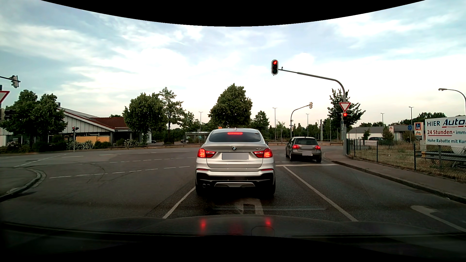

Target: Follow the waypoints while adhering to traffic rules and regulations

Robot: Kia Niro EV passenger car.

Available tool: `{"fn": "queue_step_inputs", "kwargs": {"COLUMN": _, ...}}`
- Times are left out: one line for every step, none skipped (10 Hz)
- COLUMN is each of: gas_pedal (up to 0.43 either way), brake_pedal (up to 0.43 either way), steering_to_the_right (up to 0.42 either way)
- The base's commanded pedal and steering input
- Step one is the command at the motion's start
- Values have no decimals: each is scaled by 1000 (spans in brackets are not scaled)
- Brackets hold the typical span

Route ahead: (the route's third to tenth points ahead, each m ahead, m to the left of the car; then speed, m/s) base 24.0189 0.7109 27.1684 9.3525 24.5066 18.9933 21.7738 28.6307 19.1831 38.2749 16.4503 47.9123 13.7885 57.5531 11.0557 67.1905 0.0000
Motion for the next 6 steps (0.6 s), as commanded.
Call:
{"fn": "queue_step_inputs", "kwargs": {"gas_pedal": 0, "brake_pedal": 250, "steering_to_the_right": -15}}
{"fn": "queue_step_inputs", "kwargs": {"gas_pedal": 0, "brake_pedal": 250, "steering_to_the_right": -15}}
{"fn": "queue_step_inputs", "kwargs": {"gas_pedal": 0, "brake_pedal": 250, "steering_to_the_right": -15}}
{"fn": "queue_step_inputs", "kwargs": {"gas_pedal": 0, "brake_pedal": 250, "steering_to_the_right": -14}}
{"fn": "queue_step_inputs", "kwargs": {"gas_pedal": 0, "brake_pedal": 250, "steering_to_the_right": -15}}
{"fn": "queue_step_inputs", "kwargs": {"gas_pedal": 0, "brake_pedal": 250, "steering_to_the_right": -14}}
